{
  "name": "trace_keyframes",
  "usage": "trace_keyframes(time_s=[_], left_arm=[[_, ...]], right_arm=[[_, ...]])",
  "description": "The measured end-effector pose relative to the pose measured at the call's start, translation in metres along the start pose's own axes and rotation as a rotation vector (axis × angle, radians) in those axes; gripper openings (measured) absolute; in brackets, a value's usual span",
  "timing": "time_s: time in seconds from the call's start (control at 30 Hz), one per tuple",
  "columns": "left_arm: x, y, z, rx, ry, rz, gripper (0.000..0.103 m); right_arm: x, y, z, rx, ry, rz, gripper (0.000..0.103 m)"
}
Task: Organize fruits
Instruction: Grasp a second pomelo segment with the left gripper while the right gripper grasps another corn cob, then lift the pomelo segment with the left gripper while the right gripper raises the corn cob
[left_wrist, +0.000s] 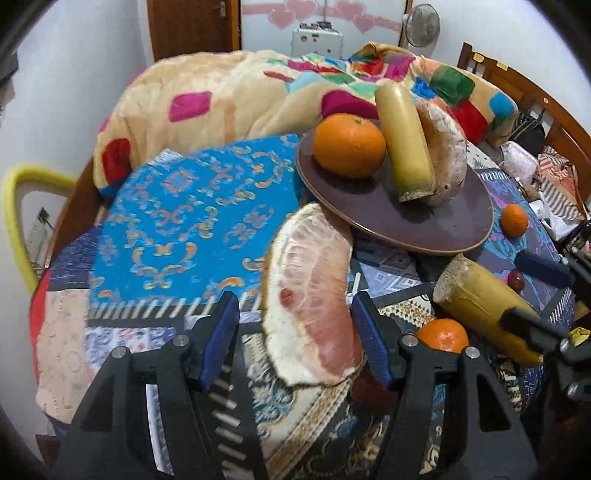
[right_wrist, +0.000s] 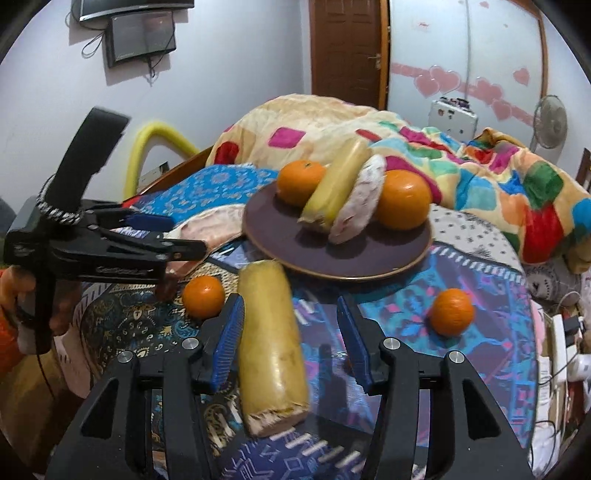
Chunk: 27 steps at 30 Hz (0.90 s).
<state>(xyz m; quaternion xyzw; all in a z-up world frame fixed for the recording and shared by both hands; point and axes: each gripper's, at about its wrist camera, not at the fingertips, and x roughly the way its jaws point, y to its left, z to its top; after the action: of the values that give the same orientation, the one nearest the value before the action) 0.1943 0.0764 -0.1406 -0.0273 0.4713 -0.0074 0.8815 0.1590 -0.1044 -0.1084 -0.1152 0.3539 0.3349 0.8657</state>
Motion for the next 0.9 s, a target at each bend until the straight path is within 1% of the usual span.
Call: trace_keyframes(time_s=[0.17, 0.23, 0.27, 0.3, 0.4, 0.53, 0.67, 0.77, 0.9], left_arm=[[0.006, 0.003, 0.006, 0.017, -0.008, -0.007, 0.064], [0.006, 0.003, 0.007, 0.038, -0.008, -0.022, 0.061], [0.005, 0.004, 0.005, 0.048, -0.010, -0.025, 0.057], [0.004, 0.005, 0.005, 0.055, -0.014, -0.016, 0.049], [0.000, 0.013, 0.001, 0.053, -0.014, -0.013, 0.049], [-0.007, 0.024, -0.007, 0.047, -0.008, 0.001, 0.049], [-0.020, 0.030, -0.022, 0.040, 0.002, 0.002, 0.049], [-0.031, 0.031, -0.036, 0.044, 0.010, 0.001, 0.048], [-0.044, 0.027, -0.052, 0.058, -0.004, 0.036, 0.047]], right_arm=[[0.013, 0.001, -0.003, 0.003, 0.041, 0.036, 0.049], [0.017, 0.001, -0.003, 0.000, 0.055, 0.040, 0.049], [0.020, 0.001, -0.003, -0.001, 0.066, 0.041, 0.049], [0.023, 0.001, -0.004, 0.005, 0.075, 0.047, 0.048], [0.026, 0.001, -0.005, 0.019, 0.087, 0.078, 0.038], [0.022, 0.005, -0.007, 0.012, 0.091, 0.063, 0.035], [0.015, 0.004, -0.011, 0.029, 0.102, 0.067, 0.035], [0.010, 0.002, -0.013, 0.038, 0.095, 0.064, 0.035], [0.000, 0.000, -0.013, 0.049, 0.068, 0.058, 0.035]])
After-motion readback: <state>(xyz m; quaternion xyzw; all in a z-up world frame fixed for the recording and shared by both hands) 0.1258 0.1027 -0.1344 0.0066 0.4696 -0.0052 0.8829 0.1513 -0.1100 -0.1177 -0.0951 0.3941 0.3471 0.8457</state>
